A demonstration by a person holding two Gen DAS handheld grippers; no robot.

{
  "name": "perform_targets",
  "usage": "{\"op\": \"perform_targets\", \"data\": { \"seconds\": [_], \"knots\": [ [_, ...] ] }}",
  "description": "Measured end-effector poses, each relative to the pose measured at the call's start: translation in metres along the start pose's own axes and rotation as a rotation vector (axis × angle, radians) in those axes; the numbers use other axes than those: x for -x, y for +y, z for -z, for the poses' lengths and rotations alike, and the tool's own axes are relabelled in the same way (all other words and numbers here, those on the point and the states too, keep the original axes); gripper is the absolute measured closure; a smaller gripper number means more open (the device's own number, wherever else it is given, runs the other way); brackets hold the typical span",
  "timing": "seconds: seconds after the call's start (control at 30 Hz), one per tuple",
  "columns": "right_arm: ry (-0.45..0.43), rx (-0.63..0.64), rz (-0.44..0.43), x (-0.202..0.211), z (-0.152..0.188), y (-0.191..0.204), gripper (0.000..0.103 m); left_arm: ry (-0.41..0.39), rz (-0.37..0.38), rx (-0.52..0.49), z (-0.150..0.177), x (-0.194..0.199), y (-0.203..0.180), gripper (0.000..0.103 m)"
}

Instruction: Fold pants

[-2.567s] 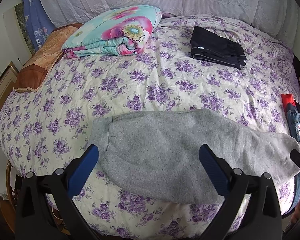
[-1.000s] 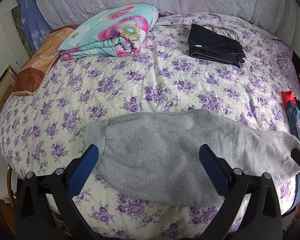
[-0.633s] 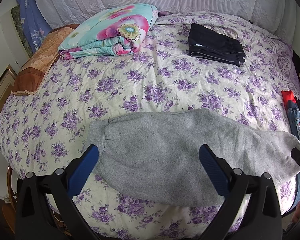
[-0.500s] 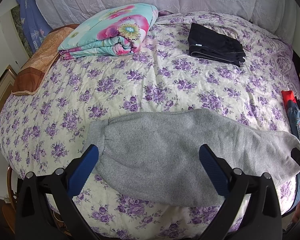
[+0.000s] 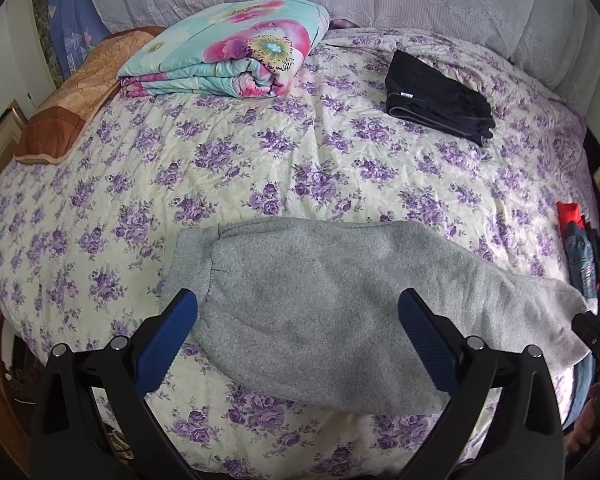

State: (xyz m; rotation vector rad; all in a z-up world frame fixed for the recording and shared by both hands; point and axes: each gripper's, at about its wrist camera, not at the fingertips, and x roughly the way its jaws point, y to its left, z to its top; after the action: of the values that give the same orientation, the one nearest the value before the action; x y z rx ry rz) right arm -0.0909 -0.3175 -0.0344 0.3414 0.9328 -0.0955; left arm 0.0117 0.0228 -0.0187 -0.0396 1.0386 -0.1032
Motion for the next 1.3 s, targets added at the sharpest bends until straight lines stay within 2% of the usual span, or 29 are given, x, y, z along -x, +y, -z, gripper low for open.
{"op": "perform_targets", "data": {
  "seconds": [0.13, 0.17, 0.27, 0.33, 0.4, 0.43, 0.5, 0.53, 0.57, 0.6, 0.7, 0.77, 0.87, 0.97, 1.03, 1.17, 1.2, 1.23, 1.3],
  "knots": [
    [-0.010, -0.104, -0.061, 0.000, 0.002, -0.020, 0.004, 0.025, 0.161, 0.176, 0.017, -0.006, 0.064, 0.005],
    [-0.009, -0.145, -0.079, 0.000, 0.003, -0.027, 0.004, 0.033, 0.178, 0.237, 0.024, -0.009, 0.081, 0.005],
    [-0.016, -0.273, -0.129, 0.000, 0.010, -0.048, 0.004, 0.049, 0.206, 0.409, 0.043, -0.019, 0.119, 0.005],
    [-0.029, -0.356, -0.140, 0.001, 0.011, -0.062, 0.004, 0.020, 0.216, 0.507, 0.047, -0.024, 0.133, 0.005],
    [-0.069, -0.437, -0.128, 0.005, 0.009, -0.080, 0.004, -0.049, 0.164, 0.571, 0.044, -0.028, 0.140, 0.005],
    [-0.111, -0.461, -0.093, 0.007, 0.006, -0.091, 0.004, -0.080, 0.133, 0.583, 0.040, -0.030, 0.140, 0.005],
    [-0.186, -0.456, 0.068, 0.015, 0.004, -0.107, 0.004, -0.085, 0.092, 0.571, 0.028, -0.039, 0.135, 0.005],
    [-0.212, -0.427, 0.128, 0.017, 0.004, -0.114, 0.004, -0.073, 0.101, 0.547, 0.023, -0.042, 0.130, 0.005],
    [-0.217, -0.396, 0.157, 0.019, 0.005, -0.121, 0.004, -0.065, 0.126, 0.517, 0.019, -0.044, 0.124, 0.005],
    [-0.199, -0.372, 0.150, 0.020, 0.009, -0.126, 0.004, -0.054, 0.138, 0.477, 0.017, -0.043, 0.116, 0.005],
    [-0.107, -0.365, 0.035, 0.022, 0.026, -0.144, 0.004, 0.010, 0.122, 0.333, 0.024, -0.042, 0.091, 0.005],
    [-0.061, -0.395, -0.042, 0.024, 0.042, -0.153, 0.004, 0.065, 0.137, 0.282, 0.036, -0.041, 0.083, 0.005],
    [-0.026, -0.507, -0.148, 0.029, 0.067, -0.170, 0.004, 0.133, 0.140, 0.266, 0.053, -0.040, 0.079, 0.005],
    [0.017, -0.634, -0.277, 0.023, 0.091, -0.187, 0.004, 0.191, 0.088, 0.291, 0.066, -0.043, 0.078, 0.005],
    [0.033, -0.659, -0.292, 0.018, 0.096, -0.196, 0.005, 0.204, 0.065, 0.336, 0.073, -0.043, 0.078, 0.005],
    [0.021, -0.637, -0.314, 0.006, 0.085, -0.214, 0.027, 0.245, 0.056, 0.393, 0.086, -0.043, 0.066, 0.005],
    [0.028, -0.631, -0.323, 0.001, 0.082, -0.217, 0.035, 0.252, 0.061, 0.401, 0.090, -0.042, 0.062, 0.005],
    [0.051, -0.623, -0.339, -0.005, 0.079, -0.218, 0.037, 0.251, 0.053, 0.412, 0.095, -0.038, 0.059, 0.005],
    [0.084, -0.615, -0.362, -0.013, 0.076, -0.220, 0.050, 0.240, 0.038, 0.444, 0.102, -0.030, 0.056, 0.005]
  ]
}}
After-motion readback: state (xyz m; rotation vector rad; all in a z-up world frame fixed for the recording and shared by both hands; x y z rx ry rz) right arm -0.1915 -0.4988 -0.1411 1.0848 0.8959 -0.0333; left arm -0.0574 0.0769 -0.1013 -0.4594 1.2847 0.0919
